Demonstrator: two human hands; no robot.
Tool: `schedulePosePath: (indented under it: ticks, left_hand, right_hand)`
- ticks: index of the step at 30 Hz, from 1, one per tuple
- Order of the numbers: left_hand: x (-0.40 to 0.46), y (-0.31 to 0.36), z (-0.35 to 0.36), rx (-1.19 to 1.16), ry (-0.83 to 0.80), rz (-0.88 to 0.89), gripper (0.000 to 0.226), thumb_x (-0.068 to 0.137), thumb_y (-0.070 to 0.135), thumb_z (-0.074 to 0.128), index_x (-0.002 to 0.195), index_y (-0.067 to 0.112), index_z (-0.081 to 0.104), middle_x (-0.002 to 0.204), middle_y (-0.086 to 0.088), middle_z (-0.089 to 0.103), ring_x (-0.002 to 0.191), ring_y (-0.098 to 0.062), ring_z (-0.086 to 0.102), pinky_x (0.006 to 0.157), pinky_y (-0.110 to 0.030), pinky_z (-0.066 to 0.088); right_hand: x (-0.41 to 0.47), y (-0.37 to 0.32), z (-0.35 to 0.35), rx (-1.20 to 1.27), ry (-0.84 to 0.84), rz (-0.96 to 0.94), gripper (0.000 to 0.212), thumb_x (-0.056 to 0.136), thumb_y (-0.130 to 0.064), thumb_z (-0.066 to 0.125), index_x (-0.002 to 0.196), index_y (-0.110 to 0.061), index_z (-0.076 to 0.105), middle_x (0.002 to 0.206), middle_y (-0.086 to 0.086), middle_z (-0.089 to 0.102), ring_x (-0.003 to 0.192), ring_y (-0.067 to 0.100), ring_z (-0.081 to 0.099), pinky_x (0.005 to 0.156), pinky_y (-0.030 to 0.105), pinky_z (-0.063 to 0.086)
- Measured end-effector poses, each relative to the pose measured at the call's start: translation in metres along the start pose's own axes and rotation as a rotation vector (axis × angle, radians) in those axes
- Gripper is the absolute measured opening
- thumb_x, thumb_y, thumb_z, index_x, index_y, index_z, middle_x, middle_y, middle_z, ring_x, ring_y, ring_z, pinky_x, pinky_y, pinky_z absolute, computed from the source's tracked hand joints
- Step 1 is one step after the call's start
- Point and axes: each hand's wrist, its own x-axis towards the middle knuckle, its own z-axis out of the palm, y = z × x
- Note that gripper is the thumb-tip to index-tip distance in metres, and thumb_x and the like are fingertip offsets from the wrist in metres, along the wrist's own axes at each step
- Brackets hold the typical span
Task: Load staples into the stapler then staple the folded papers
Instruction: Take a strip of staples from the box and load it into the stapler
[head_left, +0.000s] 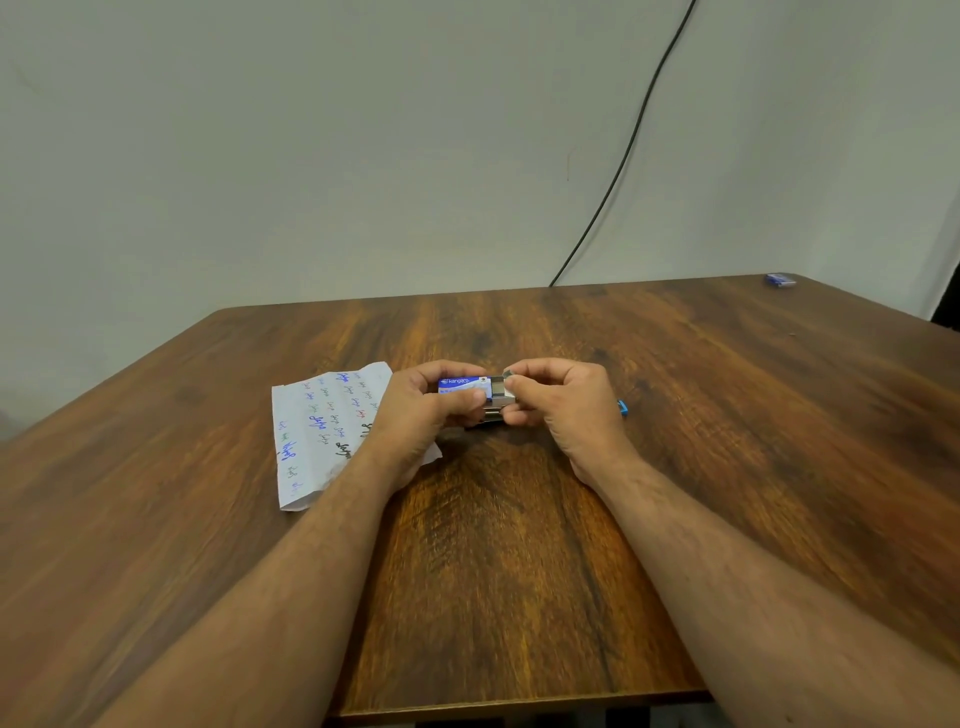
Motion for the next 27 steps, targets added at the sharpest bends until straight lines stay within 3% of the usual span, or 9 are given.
schedulePosePath:
  ticks: [6, 9, 13, 18, 21, 27]
  left_hand:
    - [0.0005, 0.0003, -0.0018, -0.046, -0.011, 0.004, 0.017, 0.084, 0.008, 0.074, 0.098, 0.016, 0.08, 0.094, -0.006, 0.079, 0.079, -0.017, 0.073, 0.067, -0.024, 0.058]
    - [-0.0007, 0.0004, 0.0001, -0.046, -0.037, 0.032, 0.028, 0.077, 0.015, 0.079, 0.105, 0.019, 0.077, 0.096, -0.01, 0.077, 0.076, -0.018, 0.07, 0.067, -0.025, 0.058]
    - [0.0003, 0.0, -0.0001, 0.031, -0.055, 0.063, 0.046, 0.067, 0.018, 0.089, 0.111, 0.024, 0.075, 0.114, -0.011, 0.072, 0.1, -0.025, 0.072, 0.08, -0.037, 0.061]
    - [0.0004, 0.0, -0.0011, 0.027, -0.031, 0.019, 0.039, 0.063, 0.018, 0.089, 0.101, 0.02, 0.08, 0.111, -0.014, 0.072, 0.101, -0.029, 0.072, 0.082, -0.041, 0.062]
    - [0.0011, 0.0005, -0.0006, 0.004, -0.025, 0.015, 0.037, 0.064, 0.016, 0.089, 0.099, 0.018, 0.08, 0.111, -0.016, 0.071, 0.098, -0.028, 0.073, 0.078, -0.036, 0.062]
    - [0.0017, -0.0006, -0.0021, 0.018, -0.036, 0.022, 0.035, 0.065, 0.018, 0.089, 0.099, 0.017, 0.08, 0.112, -0.017, 0.072, 0.098, -0.026, 0.072, 0.075, -0.031, 0.06]
  right_hand:
    - [0.002, 0.0026, 0.0011, 0.009, 0.033, 0.004, 0.015, 0.089, -0.009, 0.077, 0.085, -0.023, 0.079, 0.081, 0.003, 0.078, 0.066, 0.018, 0.076, 0.058, 0.022, 0.061]
    - [0.002, 0.0018, 0.0021, 0.015, 0.045, 0.003, 0.015, 0.088, -0.008, 0.076, 0.083, -0.022, 0.078, 0.081, 0.005, 0.078, 0.063, 0.017, 0.075, 0.057, 0.022, 0.061]
    - [-0.001, -0.0019, 0.0015, 0.009, 0.026, 0.003, 0.015, 0.089, -0.007, 0.075, 0.083, -0.02, 0.078, 0.079, 0.004, 0.078, 0.061, 0.016, 0.075, 0.052, 0.019, 0.058]
    - [-0.0023, -0.0025, 0.0023, -0.042, 0.033, -0.022, 0.014, 0.09, -0.009, 0.075, 0.085, -0.022, 0.077, 0.075, -0.002, 0.079, 0.06, 0.015, 0.074, 0.057, 0.024, 0.061]
    - [-0.0019, -0.0011, 0.002, -0.093, 0.052, -0.047, 0.013, 0.09, -0.012, 0.076, 0.086, -0.024, 0.077, 0.077, -0.005, 0.079, 0.062, 0.017, 0.076, 0.062, 0.029, 0.063]
    - [-0.0022, 0.0014, 0.0016, -0.164, 0.104, -0.107, 0.012, 0.09, -0.012, 0.074, 0.086, -0.023, 0.076, 0.076, 0.0, 0.077, 0.059, 0.016, 0.075, 0.057, 0.028, 0.062]
